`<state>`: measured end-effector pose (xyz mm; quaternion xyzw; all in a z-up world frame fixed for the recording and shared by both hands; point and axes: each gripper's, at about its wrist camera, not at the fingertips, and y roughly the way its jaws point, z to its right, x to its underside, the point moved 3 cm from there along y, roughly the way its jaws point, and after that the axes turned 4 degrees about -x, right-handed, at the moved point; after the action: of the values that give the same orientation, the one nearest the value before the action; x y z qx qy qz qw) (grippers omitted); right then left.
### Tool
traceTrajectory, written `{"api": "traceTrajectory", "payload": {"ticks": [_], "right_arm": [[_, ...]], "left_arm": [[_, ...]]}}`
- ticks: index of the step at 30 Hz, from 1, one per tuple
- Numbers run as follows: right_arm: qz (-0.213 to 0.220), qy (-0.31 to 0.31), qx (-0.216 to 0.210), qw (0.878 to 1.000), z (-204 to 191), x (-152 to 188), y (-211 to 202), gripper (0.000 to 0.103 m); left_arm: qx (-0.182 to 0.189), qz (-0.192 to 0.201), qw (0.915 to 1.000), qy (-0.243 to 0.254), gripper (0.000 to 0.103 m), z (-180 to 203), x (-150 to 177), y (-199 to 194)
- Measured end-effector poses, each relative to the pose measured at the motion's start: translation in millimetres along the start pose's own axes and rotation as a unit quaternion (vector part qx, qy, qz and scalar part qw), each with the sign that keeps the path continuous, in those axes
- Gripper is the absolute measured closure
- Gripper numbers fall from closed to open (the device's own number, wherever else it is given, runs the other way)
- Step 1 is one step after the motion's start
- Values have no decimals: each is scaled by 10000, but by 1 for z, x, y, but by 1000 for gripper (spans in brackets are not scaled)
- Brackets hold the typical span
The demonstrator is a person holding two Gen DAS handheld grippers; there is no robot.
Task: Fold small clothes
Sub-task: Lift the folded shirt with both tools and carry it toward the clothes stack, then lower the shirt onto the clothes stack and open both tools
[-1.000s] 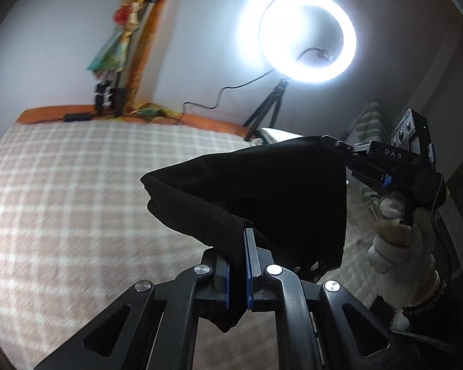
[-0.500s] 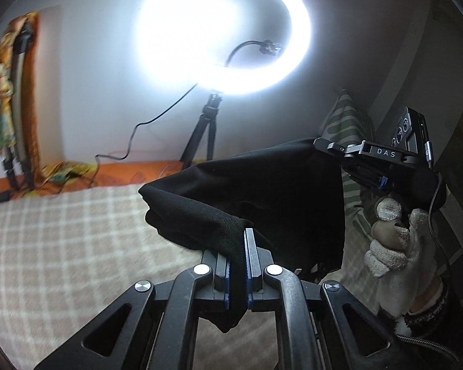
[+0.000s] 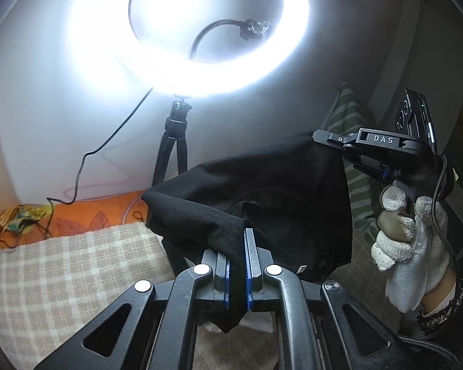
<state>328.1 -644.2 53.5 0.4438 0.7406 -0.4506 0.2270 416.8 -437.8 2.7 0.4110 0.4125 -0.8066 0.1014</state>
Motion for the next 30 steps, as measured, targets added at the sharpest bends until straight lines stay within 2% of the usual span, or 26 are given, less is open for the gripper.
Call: {"api": "traceTrajectory", "payload": {"ticks": [3, 8, 9, 10, 14, 15, 16, 17, 18, 20, 30], "right_arm": [[-39, -1, 139, 9999, 17, -4, 8, 98], [-229, 107, 513, 9984, 54, -3, 36, 98], [-290, 47, 679, 9973, 60, -1, 42, 98], [-337, 5, 823, 9960, 64, 2, 46, 98], [-452, -68, 1224, 9914, 79, 7, 55, 96], [-443, -91, 1294, 9906, 81, 7, 54, 93], [-425, -106, 1341, 9900, 81, 8, 52, 77], [-391, -126, 1387, 9895, 81, 8, 50, 50], [-300, -154, 1490, 9883, 81, 7, 45, 42], [-120, -186, 1496, 9885, 78, 4, 37, 40], [-133, -319, 1484, 9883, 50, 17, -4, 40]], "left_arm": [[55, -62, 10000, -1, 99, 2, 1, 22], [106, -461, 9988, 90, 98, 5, 23, 55], [111, -554, 9983, 126, 91, 6, 28, 58], [132, -664, 9976, 153, 78, 7, 32, 61], [171, -835, 9961, 213, 55, 11, 41, 61], [142, -822, 9963, 228, 50, 12, 41, 58], [101, -790, 9965, 244, 47, 12, 42, 55], [54, -752, 9968, 263, 45, 12, 41, 51], [16, -732, 9969, 278, 42, 12, 41, 48], [-56, -693, 9972, 275, 39, 11, 41, 41], [-254, -559, 9974, 367, 30, 15, 47, -7]]}}
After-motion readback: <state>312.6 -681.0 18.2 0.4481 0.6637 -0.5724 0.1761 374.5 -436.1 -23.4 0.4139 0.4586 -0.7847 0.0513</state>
